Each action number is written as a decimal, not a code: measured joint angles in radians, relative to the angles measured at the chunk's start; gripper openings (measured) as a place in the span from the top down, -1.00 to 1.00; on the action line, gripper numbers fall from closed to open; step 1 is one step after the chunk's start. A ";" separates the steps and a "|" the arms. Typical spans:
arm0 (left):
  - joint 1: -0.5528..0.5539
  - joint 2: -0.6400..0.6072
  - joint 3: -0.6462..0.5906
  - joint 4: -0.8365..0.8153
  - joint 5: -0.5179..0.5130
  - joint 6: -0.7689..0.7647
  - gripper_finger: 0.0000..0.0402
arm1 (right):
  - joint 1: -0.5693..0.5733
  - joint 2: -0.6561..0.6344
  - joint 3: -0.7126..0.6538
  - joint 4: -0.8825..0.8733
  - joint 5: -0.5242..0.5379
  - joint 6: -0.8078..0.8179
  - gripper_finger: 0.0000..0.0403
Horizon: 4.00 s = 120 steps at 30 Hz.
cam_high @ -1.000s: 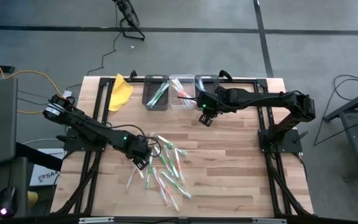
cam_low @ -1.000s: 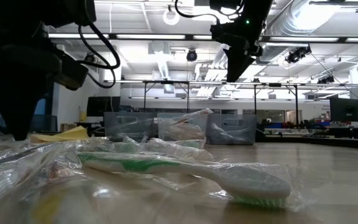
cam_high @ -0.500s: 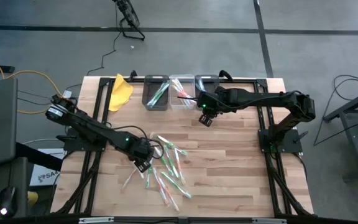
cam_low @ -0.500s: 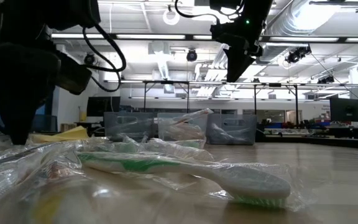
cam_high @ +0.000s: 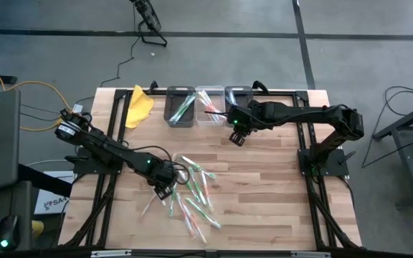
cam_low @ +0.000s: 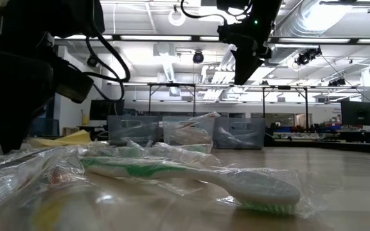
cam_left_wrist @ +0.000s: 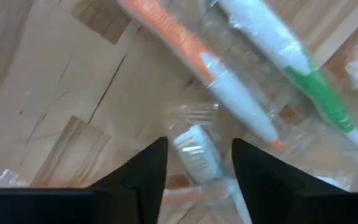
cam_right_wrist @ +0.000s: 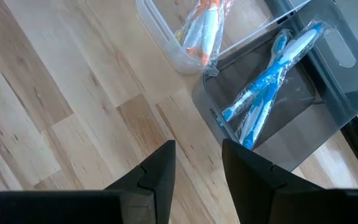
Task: Pick & Place Toothbrushes
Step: Put the orange toothbrush into the transparent bin
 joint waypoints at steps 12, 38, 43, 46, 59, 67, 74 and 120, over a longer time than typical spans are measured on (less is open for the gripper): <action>0.001 -0.012 0.016 -0.035 0.004 0.085 0.92 | 0.000 0.000 0.000 0.002 0.000 0.000 0.38; 0.477 -0.097 0.406 0.083 -0.526 1.540 0.92 | 0.000 -0.021 -0.002 -0.093 0.133 0.067 0.38; 0.590 -0.085 0.406 0.315 -0.391 1.788 0.92 | 0.001 -0.087 -0.005 -0.170 0.217 0.137 0.38; 0.635 -0.044 0.407 0.393 -0.284 1.943 0.92 | 0.007 -0.136 -0.029 -0.189 0.227 0.180 0.38; 0.661 0.183 0.406 0.702 -0.252 2.270 0.92 | 0.061 -0.293 -0.168 -0.209 0.235 0.342 0.38; 0.654 0.213 0.406 0.723 -0.198 2.224 0.93 | 0.057 -0.293 -0.189 -0.201 0.232 0.362 0.38; 0.648 0.240 0.407 0.743 -0.127 2.170 0.93 | 0.057 -0.290 -0.189 -0.146 0.233 0.362 0.38; 0.706 0.397 0.440 0.784 -0.257 2.249 0.40 | 0.057 -0.289 -0.188 -0.115 0.201 0.349 0.38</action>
